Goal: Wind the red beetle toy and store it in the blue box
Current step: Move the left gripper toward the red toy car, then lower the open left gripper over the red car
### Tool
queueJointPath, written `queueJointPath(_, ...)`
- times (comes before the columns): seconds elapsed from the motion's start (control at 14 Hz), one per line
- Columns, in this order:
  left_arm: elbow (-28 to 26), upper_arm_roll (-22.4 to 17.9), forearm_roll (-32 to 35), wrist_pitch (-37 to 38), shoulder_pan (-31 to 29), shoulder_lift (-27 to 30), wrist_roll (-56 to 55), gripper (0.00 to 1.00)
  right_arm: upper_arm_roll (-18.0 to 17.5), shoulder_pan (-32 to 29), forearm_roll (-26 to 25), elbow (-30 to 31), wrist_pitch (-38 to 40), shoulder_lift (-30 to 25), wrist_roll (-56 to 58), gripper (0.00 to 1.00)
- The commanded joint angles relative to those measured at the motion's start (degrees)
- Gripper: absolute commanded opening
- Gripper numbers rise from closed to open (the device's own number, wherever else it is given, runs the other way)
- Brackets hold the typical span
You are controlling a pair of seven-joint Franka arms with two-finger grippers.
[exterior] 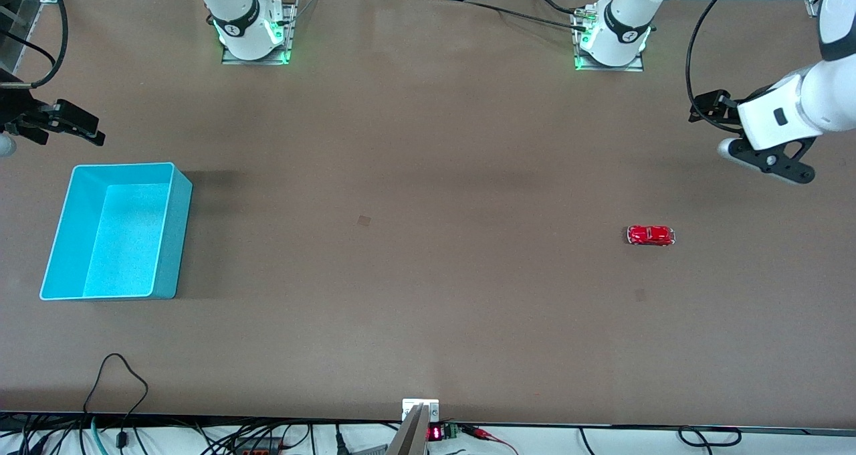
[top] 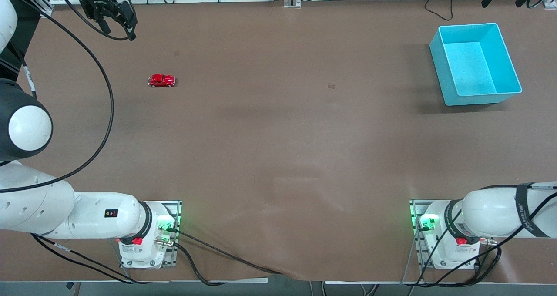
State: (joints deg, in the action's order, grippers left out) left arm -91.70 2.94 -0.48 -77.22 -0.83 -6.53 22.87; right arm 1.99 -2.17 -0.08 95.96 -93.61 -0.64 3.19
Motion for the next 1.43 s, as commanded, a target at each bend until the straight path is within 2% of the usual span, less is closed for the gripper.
queueJointPath(0.0, -0.05, 0.05, 1.97, -4.23, -0.22, -3.66, 13.29, 1.00, -0.32, -0.29, -0.27, 0.10, 0.97, -0.85, -0.64, 1.00)
queueJointPath(0.21, -3.65, 0.04, 5.74, -12.75, -0.66, -4.63, 24.73, 1.00, -0.32, -0.29, -0.09, 0.28, 0.97, -0.76, -0.73, 1.00)
queueJointPath(0.64, -14.02, -0.04, 5.93, -34.90, -3.29, -7.97, 47.15, 1.00, -0.32, -0.20, 0.17, 0.28, 0.36, -0.50, -0.82, 1.00)
queueJointPath(0.86, -16.49, 0.04, 5.93, -43.34, -4.00, -11.92, 54.53, 1.00, -0.32, -0.29, 0.17, 0.28, 0.36, -0.32, -0.82, 1.00)
queueJointPath(1.07, -17.81, -0.04, 5.93, -48.19, -4.00, -15.26, 59.38, 1.00, -0.32, -0.29, 0.17, 0.45, 0.27, -0.06, -0.82, 1.00)
queueJointPath(1.36, -24.83, -0.13, 5.93, -57.75, -4.09, -16.15, 61.42, 1.00, -0.32, -0.20, 0.17, 0.45, 0.09, 0.38, -0.82, 1.00)
